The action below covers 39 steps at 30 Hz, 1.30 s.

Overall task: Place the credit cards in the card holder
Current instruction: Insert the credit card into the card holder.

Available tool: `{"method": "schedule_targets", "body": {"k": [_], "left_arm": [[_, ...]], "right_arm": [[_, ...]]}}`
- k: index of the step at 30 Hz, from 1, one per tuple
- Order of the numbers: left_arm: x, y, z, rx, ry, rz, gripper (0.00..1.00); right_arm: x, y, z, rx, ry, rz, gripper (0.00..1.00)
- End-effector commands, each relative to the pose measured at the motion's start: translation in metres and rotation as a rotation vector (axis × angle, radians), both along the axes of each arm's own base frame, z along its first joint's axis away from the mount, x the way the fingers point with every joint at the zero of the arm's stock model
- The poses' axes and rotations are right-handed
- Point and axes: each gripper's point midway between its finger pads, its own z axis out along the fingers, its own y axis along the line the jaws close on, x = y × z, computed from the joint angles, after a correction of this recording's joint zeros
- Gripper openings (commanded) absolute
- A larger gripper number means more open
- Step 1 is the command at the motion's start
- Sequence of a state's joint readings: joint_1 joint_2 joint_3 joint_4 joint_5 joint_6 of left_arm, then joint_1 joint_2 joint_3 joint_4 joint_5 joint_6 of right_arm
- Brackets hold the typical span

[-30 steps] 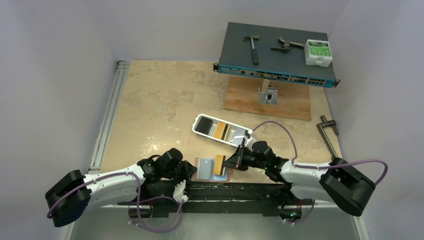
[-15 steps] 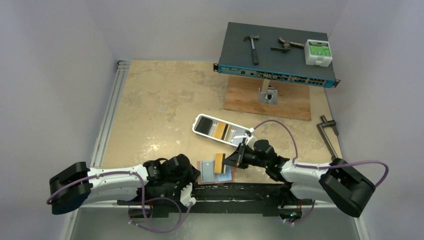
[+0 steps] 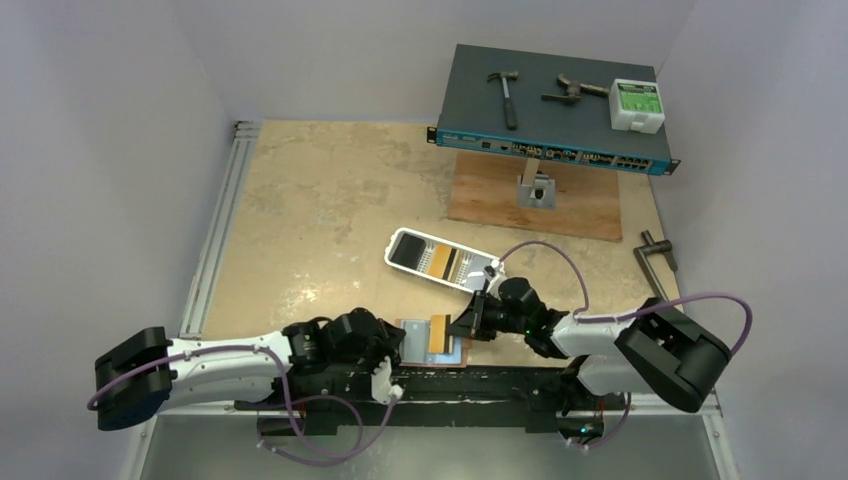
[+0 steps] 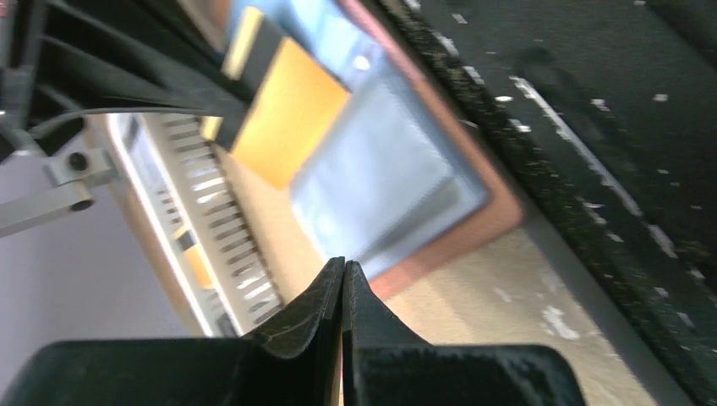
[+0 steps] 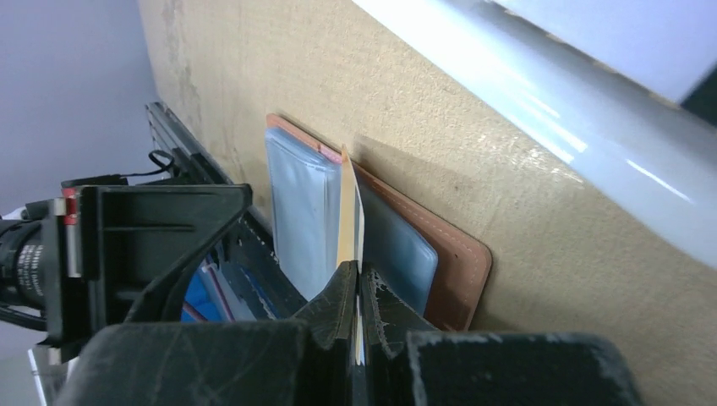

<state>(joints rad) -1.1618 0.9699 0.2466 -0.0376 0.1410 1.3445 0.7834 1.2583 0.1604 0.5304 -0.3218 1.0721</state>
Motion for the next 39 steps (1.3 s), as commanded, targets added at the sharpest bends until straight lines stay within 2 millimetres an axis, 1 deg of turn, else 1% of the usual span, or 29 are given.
{"method": "schedule_targets", "body": {"k": [1, 2, 3, 7, 9, 11, 13, 15, 19, 21, 23, 31, 35, 39], "left_arm": [[0.0, -0.01, 0.022, -0.122, -0.037, -0.011, 0.0], [-0.006, -0.009, 0.021, -0.116, -0.041, -0.053, 0.0], [-0.014, -0.002, 0.013, -0.078, -0.047, -0.112, 0.0], [-0.033, 0.015, -0.005, -0.025, -0.064, -0.303, 0.03], [-0.032, 0.019, -0.013, -0.01, -0.077, -0.348, 0.05], [-0.026, 0.018, -0.015, 0.006, -0.085, -0.347, 0.06], [-0.018, 0.011, -0.01, 0.004, -0.086, -0.329, 0.07], [-0.015, 0.004, -0.006, -0.01, -0.085, -0.327, 0.08], [-0.02, -0.001, -0.002, -0.023, -0.085, -0.369, 0.13], [-0.022, -0.001, 0.0, -0.025, -0.075, -0.378, 0.17], [-0.024, -0.002, 0.001, -0.031, -0.067, -0.384, 0.18], [-0.022, -0.01, 0.007, -0.044, -0.054, -0.334, 0.15], [-0.019, -0.008, 0.013, -0.066, -0.057, -0.287, 0.13], [-0.012, -0.007, 0.019, -0.103, -0.089, -0.243, 0.12]], "right_arm": [[0.009, 0.017, 0.016, 0.05, -0.07, 0.053, 0.0], [0.009, 0.017, 0.016, 0.049, -0.068, 0.054, 0.0], [0.01, 0.017, 0.016, 0.049, -0.07, 0.053, 0.0], [0.01, 0.013, 0.019, 0.036, -0.082, 0.044, 0.0], [0.011, 0.013, 0.022, 0.032, -0.092, 0.045, 0.0], [0.011, 0.014, 0.025, 0.037, -0.1, 0.046, 0.0], [0.012, 0.015, 0.028, 0.041, -0.106, 0.045, 0.0], [0.012, 0.015, 0.029, 0.046, -0.108, 0.05, 0.0], [0.01, 0.014, 0.03, 0.051, -0.107, 0.048, 0.0], [0.01, 0.014, 0.029, 0.052, -0.106, 0.048, 0.0], [0.01, 0.014, 0.029, 0.053, -0.108, 0.048, 0.0], [0.012, 0.019, 0.024, 0.058, -0.098, 0.061, 0.0], [0.012, 0.019, 0.025, 0.058, -0.099, 0.063, 0.0], [0.012, 0.019, 0.025, 0.054, -0.101, 0.063, 0.0]]}}
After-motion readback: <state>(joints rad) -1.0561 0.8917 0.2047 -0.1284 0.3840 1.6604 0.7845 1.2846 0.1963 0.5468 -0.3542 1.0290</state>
